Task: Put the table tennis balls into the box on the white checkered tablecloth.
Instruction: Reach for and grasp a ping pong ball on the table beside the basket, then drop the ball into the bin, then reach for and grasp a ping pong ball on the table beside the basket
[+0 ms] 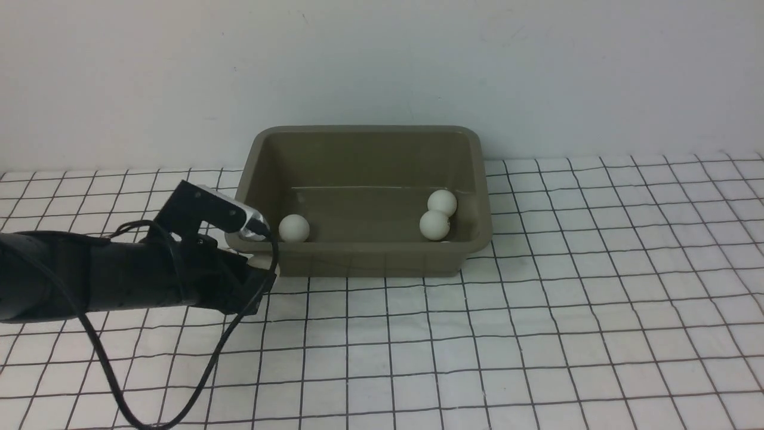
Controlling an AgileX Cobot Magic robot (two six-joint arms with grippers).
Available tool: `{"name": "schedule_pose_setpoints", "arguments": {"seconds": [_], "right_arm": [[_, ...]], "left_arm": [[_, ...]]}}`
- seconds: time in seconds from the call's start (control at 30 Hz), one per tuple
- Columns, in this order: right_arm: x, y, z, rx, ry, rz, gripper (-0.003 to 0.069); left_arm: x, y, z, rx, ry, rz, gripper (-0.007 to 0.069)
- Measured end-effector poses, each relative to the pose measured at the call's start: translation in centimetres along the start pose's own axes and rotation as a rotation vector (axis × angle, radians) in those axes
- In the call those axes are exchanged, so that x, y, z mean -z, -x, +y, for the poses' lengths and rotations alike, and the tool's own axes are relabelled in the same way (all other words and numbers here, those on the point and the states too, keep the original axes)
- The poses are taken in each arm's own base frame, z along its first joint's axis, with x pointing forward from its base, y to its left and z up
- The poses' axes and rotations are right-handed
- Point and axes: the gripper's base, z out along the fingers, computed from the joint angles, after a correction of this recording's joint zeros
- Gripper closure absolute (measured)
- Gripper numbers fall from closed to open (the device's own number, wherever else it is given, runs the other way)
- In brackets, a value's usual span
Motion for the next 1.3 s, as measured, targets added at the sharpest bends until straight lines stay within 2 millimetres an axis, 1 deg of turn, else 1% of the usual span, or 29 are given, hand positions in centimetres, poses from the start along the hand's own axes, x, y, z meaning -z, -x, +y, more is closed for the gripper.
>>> {"name": "schedule_pose_setpoints", "arguments": {"seconds": [0.1,0.2,0.27,0.37,0.47,0.5,0.63,0.77,0.87,1.0,1.1,1.3], "right_arm": [[0.0,0.0,0.0,0.000,0.000,0.000,0.0197],[0.0,0.0,0.0,0.000,0.000,0.000,0.0197],[0.0,0.0,0.0,0.000,0.000,0.000,0.0197],[0.0,0.0,0.0,-0.003,0.002,-0.001,0.0197],[0.0,0.0,0.0,-0.008,0.005,-0.003,0.0197],[0.0,0.0,0.1,-0.010,0.006,-0.004,0.0197],[0.0,0.0,0.1,-0.012,0.007,-0.004,0.0197],[0.0,0.0,0.1,-0.012,0.008,-0.004,0.0197],[0.0,0.0,0.1,-0.002,0.008,-0.005,0.0197],[0.0,0.1,0.1,0.014,0.008,-0.006,0.0197],[0.0,0.1,0.1,0.016,0.008,-0.006,0.0197],[0.0,0.1,0.1,0.021,0.008,-0.007,0.0197]], "left_arm": [[0.8,0.8,-0.8,-0.008,-0.031,-0.040,0.0300],[0.9,1.9,-0.4,-0.024,-0.002,-0.119,0.0300],[0.8,2.8,0.2,-0.088,0.038,-0.173,0.0300],[0.0,4.4,1.3,-0.224,0.063,-0.209,0.0300],[-1.0,5.4,2.5,-0.249,0.070,-0.219,0.0300],[-1.7,5.8,3.1,-0.247,0.071,-0.222,0.0300],[-3.3,6.1,4.5,-0.214,0.065,-0.215,0.0260],[-3.7,6.2,4.9,-0.168,0.066,-0.213,0.0203],[-3.7,6.3,5.1,-0.153,0.079,-0.210,0.0184],[-3.2,6.5,5.1,-0.139,0.110,-0.189,0.0176],[-2.2,6.9,4.7,-0.132,0.126,-0.170,0.0176],[1.4,8.5,2.8,-0.125,0.154,-0.143,0.0176]]}}
